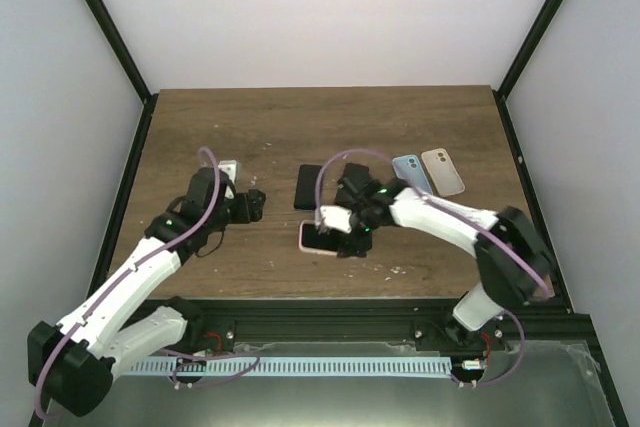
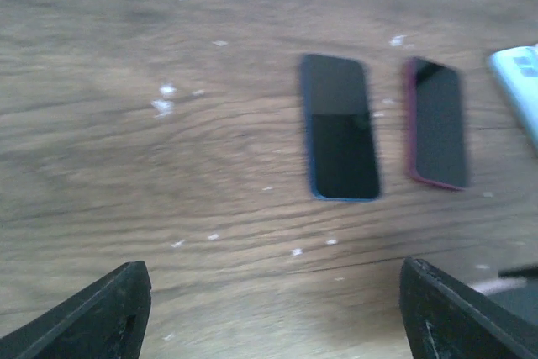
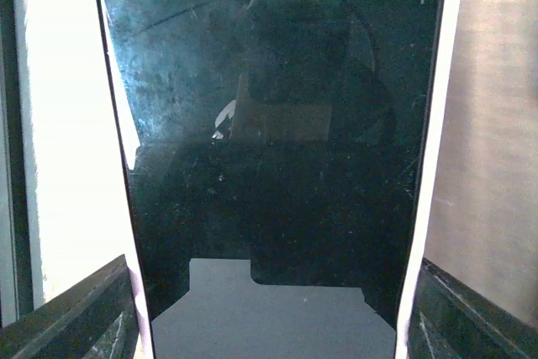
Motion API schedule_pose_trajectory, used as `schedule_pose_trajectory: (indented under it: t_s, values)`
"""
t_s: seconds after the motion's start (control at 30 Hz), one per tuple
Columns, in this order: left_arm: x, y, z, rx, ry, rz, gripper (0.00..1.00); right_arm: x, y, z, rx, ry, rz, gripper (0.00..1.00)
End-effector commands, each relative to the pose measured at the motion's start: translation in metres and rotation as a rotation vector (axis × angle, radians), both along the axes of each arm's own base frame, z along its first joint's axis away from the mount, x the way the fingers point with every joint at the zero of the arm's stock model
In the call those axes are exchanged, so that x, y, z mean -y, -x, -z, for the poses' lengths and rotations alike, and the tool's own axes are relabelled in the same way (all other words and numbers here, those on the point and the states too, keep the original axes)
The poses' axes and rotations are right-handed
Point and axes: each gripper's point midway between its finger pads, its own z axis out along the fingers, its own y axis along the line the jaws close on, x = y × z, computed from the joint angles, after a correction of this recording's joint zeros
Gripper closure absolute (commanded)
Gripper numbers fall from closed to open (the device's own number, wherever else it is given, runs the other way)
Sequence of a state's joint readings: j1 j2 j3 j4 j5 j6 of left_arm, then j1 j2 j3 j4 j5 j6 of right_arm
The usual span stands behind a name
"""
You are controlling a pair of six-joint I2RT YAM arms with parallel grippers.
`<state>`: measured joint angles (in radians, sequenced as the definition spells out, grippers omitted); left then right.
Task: Take the phone out of the phone case
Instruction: Pick up the phone at the center of the board, then adjust the phone.
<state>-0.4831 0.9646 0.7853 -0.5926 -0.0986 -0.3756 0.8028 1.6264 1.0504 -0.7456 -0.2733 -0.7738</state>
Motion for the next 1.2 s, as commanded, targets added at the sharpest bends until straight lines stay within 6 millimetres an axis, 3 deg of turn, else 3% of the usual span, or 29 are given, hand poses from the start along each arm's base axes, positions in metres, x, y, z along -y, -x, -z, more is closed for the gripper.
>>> schedule_pose_trajectory:
  t_s: [0.0, 0.1, 0.2, 0.4, 0.53, 0.7, 0.87, 1.17]
  values:
    - [0.051, 0.005, -0.007, 0.035, 0.382, 0.091, 0.20, -0.001, -0.030, -0.059, 0.045, -0.281, 0.216, 0.50]
    - [0.080, 0.013, -0.025, 0.116, 0.577, 0.159, 0.21, 0.014, -0.046, -0.070, 0.104, -0.337, 0.323, 0.50]
    - [0.101, 0.022, -0.037, 0.163, 0.631, 0.193, 0.19, 0.025, -0.065, -0.081, 0.125, -0.386, 0.443, 0.51]
    - [0.133, 0.024, -0.038, 0.157, 0.724, 0.220, 0.19, 0.029, -0.079, -0.090, 0.108, -0.432, 0.563, 0.51]
    - [0.159, 0.018, -0.036, 0.116, 0.717, 0.239, 0.26, 0.027, -0.078, -0.096, 0.090, -0.456, 0.576, 0.51]
    - [0.187, 0.014, -0.035, 0.104, 0.724, 0.257, 0.43, 0.027, -0.078, -0.104, 0.093, -0.481, 0.587, 0.51]
    - [0.196, 0.008, -0.029, 0.090, 0.739, 0.238, 0.54, 0.029, -0.078, -0.106, 0.101, -0.488, 0.597, 0.51]
    - [0.210, -0.011, -0.031, 0.090, 0.692, 0.220, 0.59, 0.030, -0.079, -0.106, 0.121, -0.487, 0.599, 0.52]
